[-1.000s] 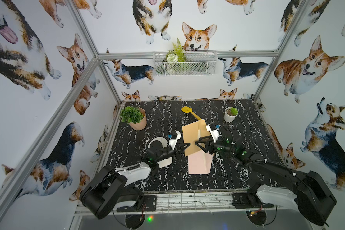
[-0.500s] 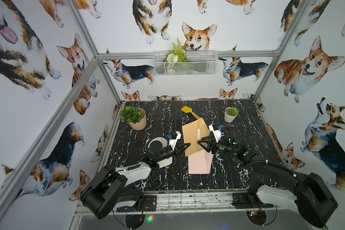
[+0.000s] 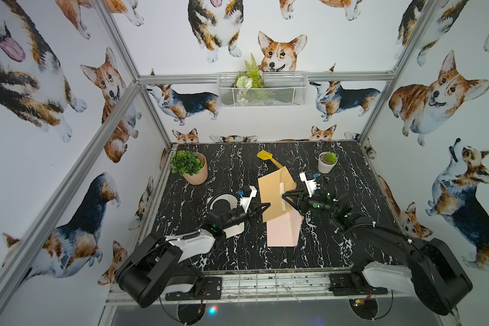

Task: Take the letter paper out of the envelope
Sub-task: Take out the letter paper from the envelope.

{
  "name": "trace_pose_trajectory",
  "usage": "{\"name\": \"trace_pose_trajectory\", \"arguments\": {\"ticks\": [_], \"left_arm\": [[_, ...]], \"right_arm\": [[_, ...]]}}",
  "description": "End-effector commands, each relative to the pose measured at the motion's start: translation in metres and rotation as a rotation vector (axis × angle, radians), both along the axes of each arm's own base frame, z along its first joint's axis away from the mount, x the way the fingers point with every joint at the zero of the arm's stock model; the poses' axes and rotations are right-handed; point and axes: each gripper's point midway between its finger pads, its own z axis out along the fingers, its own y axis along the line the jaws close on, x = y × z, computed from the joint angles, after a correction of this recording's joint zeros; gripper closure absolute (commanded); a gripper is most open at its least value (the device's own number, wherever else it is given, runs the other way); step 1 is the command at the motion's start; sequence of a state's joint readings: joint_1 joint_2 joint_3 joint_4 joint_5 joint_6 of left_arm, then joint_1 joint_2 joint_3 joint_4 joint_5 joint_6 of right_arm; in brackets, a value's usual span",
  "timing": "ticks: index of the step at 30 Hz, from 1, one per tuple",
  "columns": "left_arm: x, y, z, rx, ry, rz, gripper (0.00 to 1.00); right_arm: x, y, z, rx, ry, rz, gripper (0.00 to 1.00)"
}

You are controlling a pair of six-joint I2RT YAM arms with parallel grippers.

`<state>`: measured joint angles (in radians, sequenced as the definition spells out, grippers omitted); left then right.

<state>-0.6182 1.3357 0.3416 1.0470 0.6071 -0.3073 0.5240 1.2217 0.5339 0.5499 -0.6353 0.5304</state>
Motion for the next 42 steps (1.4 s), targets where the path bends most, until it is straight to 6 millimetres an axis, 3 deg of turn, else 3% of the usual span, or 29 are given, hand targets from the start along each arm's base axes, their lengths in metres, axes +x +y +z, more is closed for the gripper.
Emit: {"name": "trace_pose_trajectory", "arguments": {"ticks": [1, 12, 24, 31, 34, 42], "left_arm": [[-0.005, -0.002, 0.016, -0.047, -0.050, -0.031, 1.00], [-0.003, -0.003, 0.014, -0.049, -0.043, -0.030, 1.00], [-0.004, -0.002, 0.017, -0.059, -0.055, -0.028, 1.00], [-0.006, -0.001, 0.020, -0.068, -0.055, -0.034, 1.00], [-0.007, -0.002, 0.022, -0.085, -0.051, -0.040, 1.00], [-0.007, -0.005, 0.023, -0.114, -0.029, -0.066, 1.00]], "right_arm": [[-0.005, 0.009, 0.020, 0.085, -0.009, 0.071, 0.57], [-0.005, 0.014, 0.012, 0.093, 0.025, 0.101, 0.57], [-0.002, 0.001, -0.018, -0.019, 0.026, 0.022, 0.57], [-0.002, 0.002, -0.015, -0.008, 0.025, 0.026, 0.59], [-0.003, 0.005, -0.010, 0.025, 0.028, 0.037, 0.67], [-0.002, 0.012, 0.004, 0.114, 0.036, 0.071, 0.66]]}}
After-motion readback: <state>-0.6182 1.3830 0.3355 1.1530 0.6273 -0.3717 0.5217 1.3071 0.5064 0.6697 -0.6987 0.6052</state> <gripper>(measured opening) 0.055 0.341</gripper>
